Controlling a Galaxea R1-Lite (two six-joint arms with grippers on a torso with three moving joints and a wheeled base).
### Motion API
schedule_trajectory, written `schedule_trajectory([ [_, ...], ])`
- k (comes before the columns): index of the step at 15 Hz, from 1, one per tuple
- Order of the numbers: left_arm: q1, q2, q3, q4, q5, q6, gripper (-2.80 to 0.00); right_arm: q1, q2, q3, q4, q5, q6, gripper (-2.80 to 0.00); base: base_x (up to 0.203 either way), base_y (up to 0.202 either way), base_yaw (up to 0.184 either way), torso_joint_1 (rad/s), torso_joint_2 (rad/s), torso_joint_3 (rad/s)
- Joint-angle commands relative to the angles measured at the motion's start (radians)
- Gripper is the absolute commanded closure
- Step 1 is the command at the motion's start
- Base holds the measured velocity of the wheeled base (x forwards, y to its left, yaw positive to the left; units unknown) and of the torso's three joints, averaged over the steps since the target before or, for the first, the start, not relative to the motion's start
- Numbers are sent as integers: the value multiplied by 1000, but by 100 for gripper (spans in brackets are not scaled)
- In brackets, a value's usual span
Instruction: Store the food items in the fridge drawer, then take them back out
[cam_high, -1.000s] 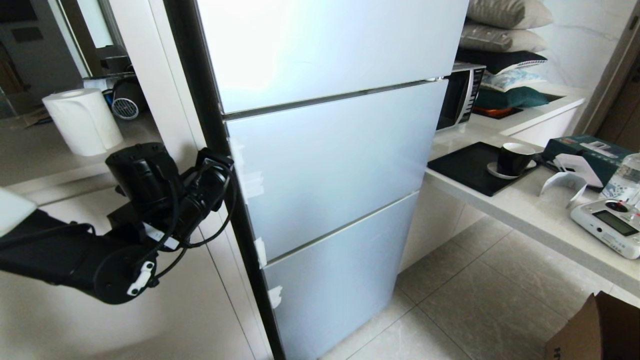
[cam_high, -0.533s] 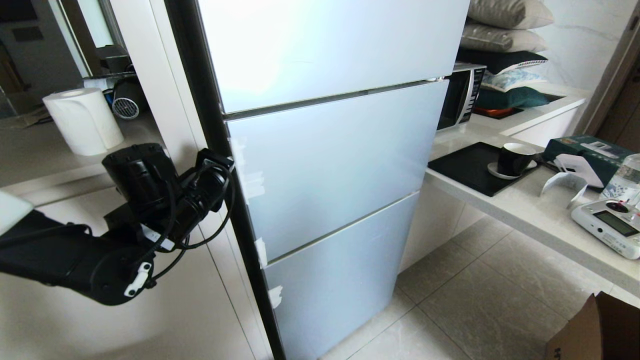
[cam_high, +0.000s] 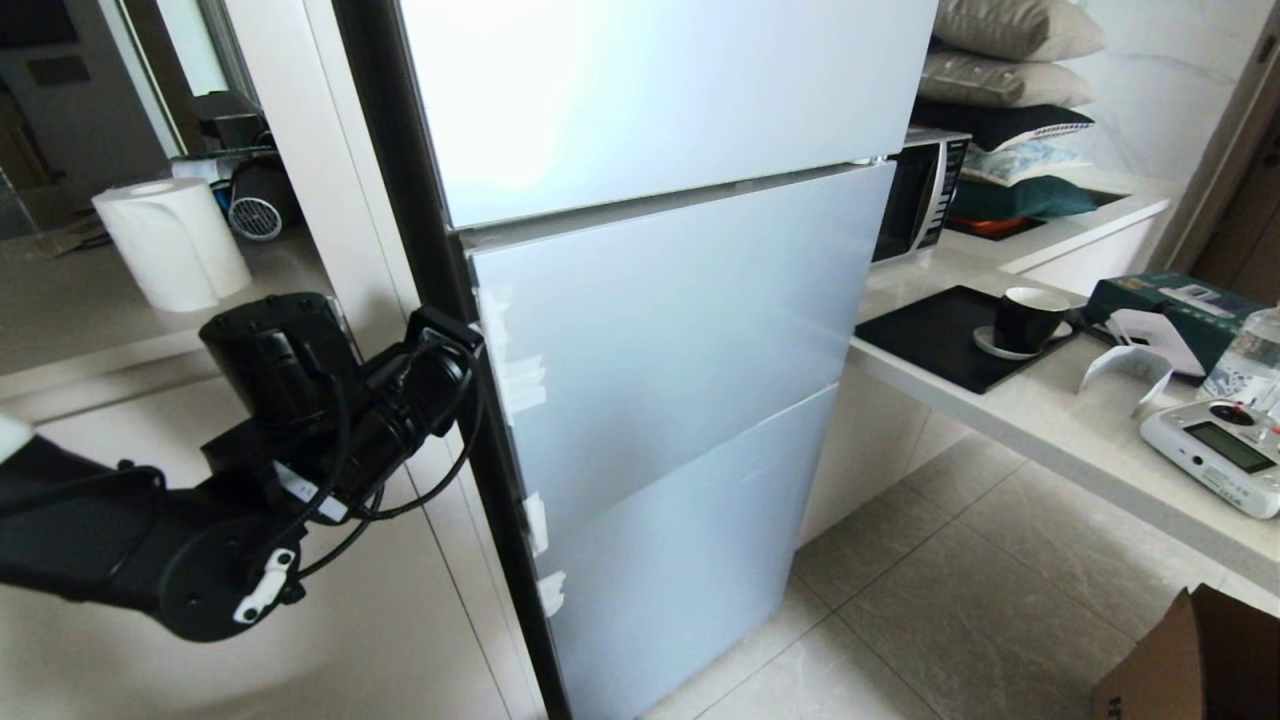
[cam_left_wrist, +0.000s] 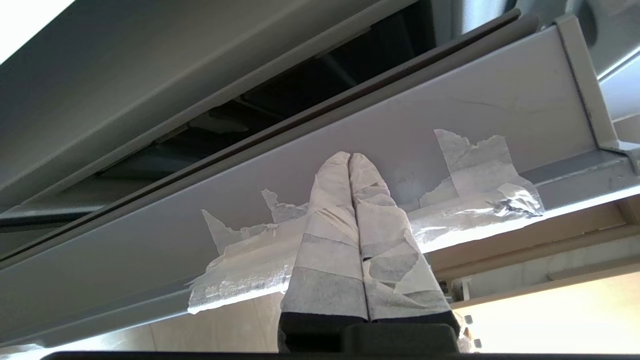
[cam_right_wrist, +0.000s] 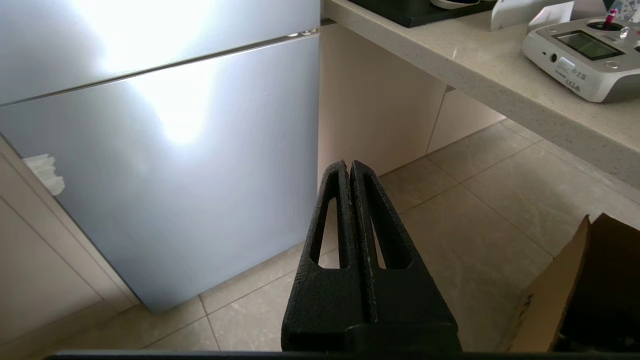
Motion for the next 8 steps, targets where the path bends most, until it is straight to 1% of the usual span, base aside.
schedule_trajectory([
  [1,-14,-32,33,-10,5,-4,0,0,1,0,0,0,-1,0,0,0,0,0,0,0],
  [4,-38,-80,100,-10,5,-5,0,0,1,0,0,0,1,0,0,0,0,0,0,0],
  [8,-103,-144,193,-12,-15,-10,0,0,1,0,0,0,-1,0,0,0,0,0,0,0],
])
